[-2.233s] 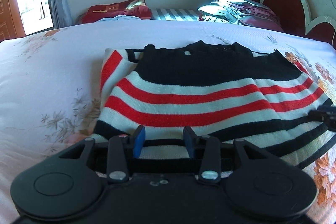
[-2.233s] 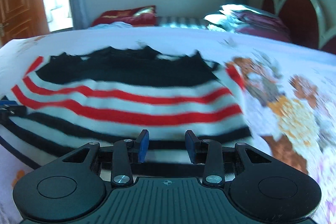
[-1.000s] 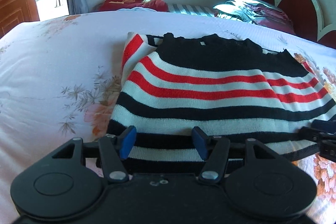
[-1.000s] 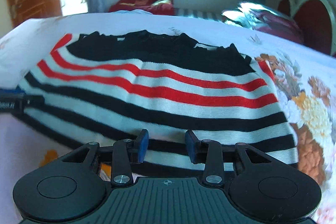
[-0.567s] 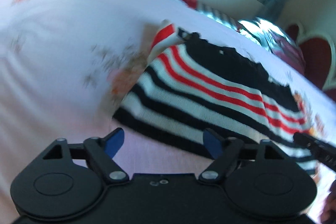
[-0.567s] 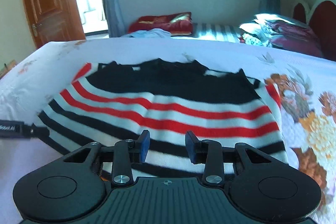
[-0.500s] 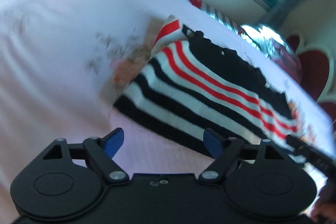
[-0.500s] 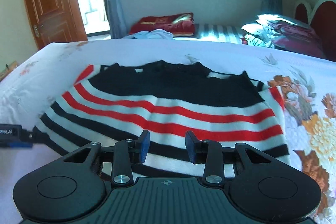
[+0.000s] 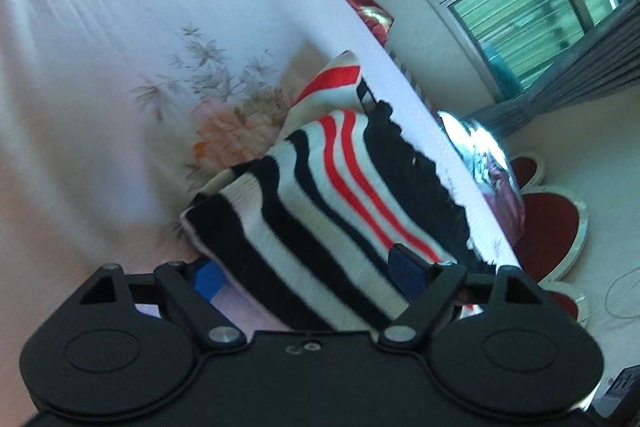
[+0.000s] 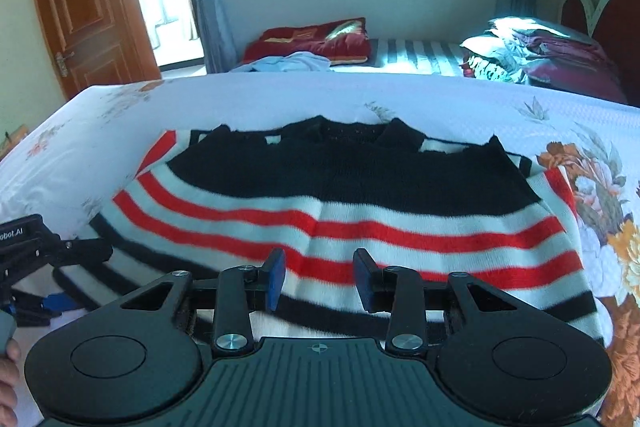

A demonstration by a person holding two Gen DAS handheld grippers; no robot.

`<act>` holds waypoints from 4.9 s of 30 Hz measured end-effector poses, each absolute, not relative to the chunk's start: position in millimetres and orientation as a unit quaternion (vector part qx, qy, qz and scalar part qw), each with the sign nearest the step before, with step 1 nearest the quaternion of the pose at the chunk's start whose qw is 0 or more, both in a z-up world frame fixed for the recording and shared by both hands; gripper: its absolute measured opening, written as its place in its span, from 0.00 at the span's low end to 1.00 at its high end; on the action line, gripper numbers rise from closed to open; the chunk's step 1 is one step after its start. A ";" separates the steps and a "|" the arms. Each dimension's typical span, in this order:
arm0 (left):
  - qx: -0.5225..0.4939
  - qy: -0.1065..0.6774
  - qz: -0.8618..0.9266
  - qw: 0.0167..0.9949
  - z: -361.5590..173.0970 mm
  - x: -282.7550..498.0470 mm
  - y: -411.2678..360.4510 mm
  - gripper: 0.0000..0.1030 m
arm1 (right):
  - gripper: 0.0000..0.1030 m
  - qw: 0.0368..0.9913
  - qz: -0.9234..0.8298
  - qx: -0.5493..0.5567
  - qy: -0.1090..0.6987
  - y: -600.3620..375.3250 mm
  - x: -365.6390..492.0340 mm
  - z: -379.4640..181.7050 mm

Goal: Fold small clothes

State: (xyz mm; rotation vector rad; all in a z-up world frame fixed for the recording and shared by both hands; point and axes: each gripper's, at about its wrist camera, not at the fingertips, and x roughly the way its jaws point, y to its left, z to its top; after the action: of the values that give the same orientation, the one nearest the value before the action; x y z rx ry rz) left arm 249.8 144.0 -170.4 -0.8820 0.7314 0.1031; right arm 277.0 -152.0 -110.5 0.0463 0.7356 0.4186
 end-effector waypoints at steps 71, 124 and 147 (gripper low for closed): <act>-0.020 0.304 -0.153 0.940 -95.3 217.7 -91.1 0.62 | 0.37 0.868 0.185 0.230 0.400 -332.1 321.7 -108.6; -0.068 0.400 -0.141 0.903 -122.4 267.0 -61.4 0.66 | 0.24 0.860 0.171 0.260 0.405 -384.7 224.6 -109.1; -0.042 0.388 -0.140 0.910 -115.5 255.4 -64.8 0.67 | 0.24 0.883 0.156 0.209 0.389 -379.2 224.1 -94.3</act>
State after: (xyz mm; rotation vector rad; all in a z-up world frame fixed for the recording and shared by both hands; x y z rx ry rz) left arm 255.4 -64.8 -115.5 -0.0874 0.8000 -0.2886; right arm 224.1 -379.2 -94.3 0.4343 0.8102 0.3253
